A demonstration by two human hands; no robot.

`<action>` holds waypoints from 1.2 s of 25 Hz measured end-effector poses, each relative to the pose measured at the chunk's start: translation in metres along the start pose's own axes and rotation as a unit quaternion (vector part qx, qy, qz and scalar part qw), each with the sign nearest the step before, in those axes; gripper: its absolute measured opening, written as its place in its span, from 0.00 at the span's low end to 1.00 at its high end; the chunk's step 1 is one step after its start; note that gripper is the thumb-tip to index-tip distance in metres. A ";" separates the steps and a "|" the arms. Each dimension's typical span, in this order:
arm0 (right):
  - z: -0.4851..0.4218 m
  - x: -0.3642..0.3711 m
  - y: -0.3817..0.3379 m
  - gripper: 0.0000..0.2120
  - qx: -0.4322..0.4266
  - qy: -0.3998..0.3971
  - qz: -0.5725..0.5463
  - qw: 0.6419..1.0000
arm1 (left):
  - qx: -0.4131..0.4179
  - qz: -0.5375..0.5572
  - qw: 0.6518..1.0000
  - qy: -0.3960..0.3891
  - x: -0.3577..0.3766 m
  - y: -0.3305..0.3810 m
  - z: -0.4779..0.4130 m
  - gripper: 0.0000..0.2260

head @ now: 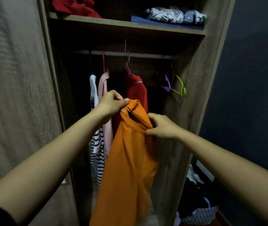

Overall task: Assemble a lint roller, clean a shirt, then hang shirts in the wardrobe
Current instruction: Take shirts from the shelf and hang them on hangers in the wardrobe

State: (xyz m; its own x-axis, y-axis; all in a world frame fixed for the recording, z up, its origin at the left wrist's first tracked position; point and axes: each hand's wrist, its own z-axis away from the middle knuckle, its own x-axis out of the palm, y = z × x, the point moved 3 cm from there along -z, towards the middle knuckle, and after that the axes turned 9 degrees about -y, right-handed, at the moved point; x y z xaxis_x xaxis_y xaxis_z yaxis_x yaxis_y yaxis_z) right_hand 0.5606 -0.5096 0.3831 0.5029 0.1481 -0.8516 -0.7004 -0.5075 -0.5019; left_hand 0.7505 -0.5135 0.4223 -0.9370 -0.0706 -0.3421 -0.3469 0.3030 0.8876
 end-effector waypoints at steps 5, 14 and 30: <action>0.001 -0.015 0.004 0.07 0.035 0.030 0.055 0.997 | -0.037 0.099 0.994 -0.040 -0.001 -0.008 0.019 0.10; 0.006 -0.020 0.000 0.07 0.061 0.020 0.270 0.961 | -0.051 -0.175 0.983 -0.009 0.010 -0.063 0.043 0.06; 0.014 -0.018 -0.006 0.12 -0.124 0.047 0.098 0.986 | 0.125 -0.287 0.950 0.004 -0.002 -0.079 0.028 0.16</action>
State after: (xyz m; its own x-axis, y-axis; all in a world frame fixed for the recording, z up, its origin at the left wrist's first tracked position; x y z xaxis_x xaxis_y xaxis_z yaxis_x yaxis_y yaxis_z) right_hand 0.5488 -0.4976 0.3995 0.4222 -0.0472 -0.9053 -0.6491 -0.7128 -0.2656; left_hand 0.7811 -0.5110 0.3443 -0.5977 -0.2988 -0.7440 -0.7804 0.4295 0.4545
